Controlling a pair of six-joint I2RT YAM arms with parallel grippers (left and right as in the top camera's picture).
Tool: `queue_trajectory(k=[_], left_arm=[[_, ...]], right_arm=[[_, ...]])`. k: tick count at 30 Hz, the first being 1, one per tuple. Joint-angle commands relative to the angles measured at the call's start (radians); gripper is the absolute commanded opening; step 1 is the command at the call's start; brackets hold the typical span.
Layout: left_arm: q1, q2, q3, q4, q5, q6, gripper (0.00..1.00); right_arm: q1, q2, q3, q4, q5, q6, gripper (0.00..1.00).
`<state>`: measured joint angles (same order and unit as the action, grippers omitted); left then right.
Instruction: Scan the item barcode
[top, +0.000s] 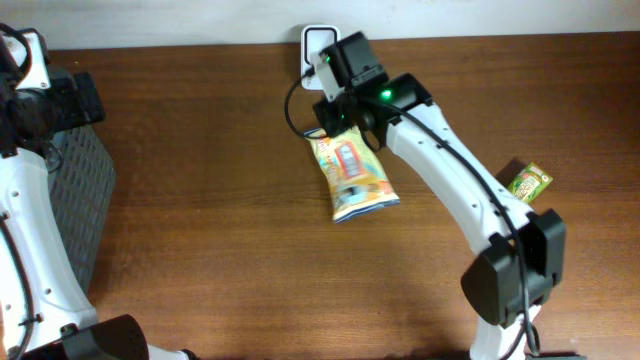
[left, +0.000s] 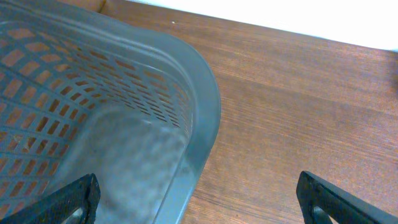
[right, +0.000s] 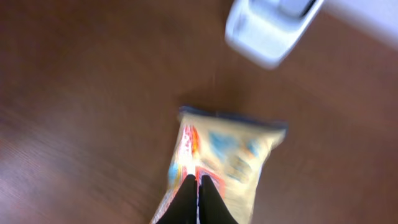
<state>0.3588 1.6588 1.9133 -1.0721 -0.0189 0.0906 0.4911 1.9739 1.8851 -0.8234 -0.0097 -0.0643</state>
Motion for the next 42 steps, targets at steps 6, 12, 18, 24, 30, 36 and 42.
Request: queue_trajectory(k=[6,12,18,24,30,36,42], left_arm=[[0.004,-0.017,0.006,0.001,-0.004,0.016,0.99],[0.004,-0.017,0.006,0.001,-0.004,0.016,0.99],[0.004,-0.017,0.006,0.001,-0.004,0.016,0.99],[0.004,-0.017,0.006,0.001,-0.004,0.016,0.99],[0.004,-0.017,0.006,0.001,-0.004,0.016,0.99],[0.004,-0.017,0.006,0.001,-0.004,0.016,0.99],[0.004,-0.017,0.006,0.001,-0.004,0.016,0.99]], right_arm=[[-0.026,0.074,-0.01,-0.116,-0.032,-0.059,0.99],[-0.025,0.228,-0.033,-0.205,-0.039,0.11,0.99],[-0.028,0.368,-0.034,-0.225,0.056,0.111,0.98],[-0.027,0.413,-0.034,-0.229,0.055,0.098,0.4],[-0.027,0.399,-0.016,-0.238,0.056,0.098,0.04],[-0.032,0.315,0.315,-0.453,-0.14,-0.059,0.04],[-0.154,0.261,0.562,-0.61,-0.764,-0.34,0.04]])
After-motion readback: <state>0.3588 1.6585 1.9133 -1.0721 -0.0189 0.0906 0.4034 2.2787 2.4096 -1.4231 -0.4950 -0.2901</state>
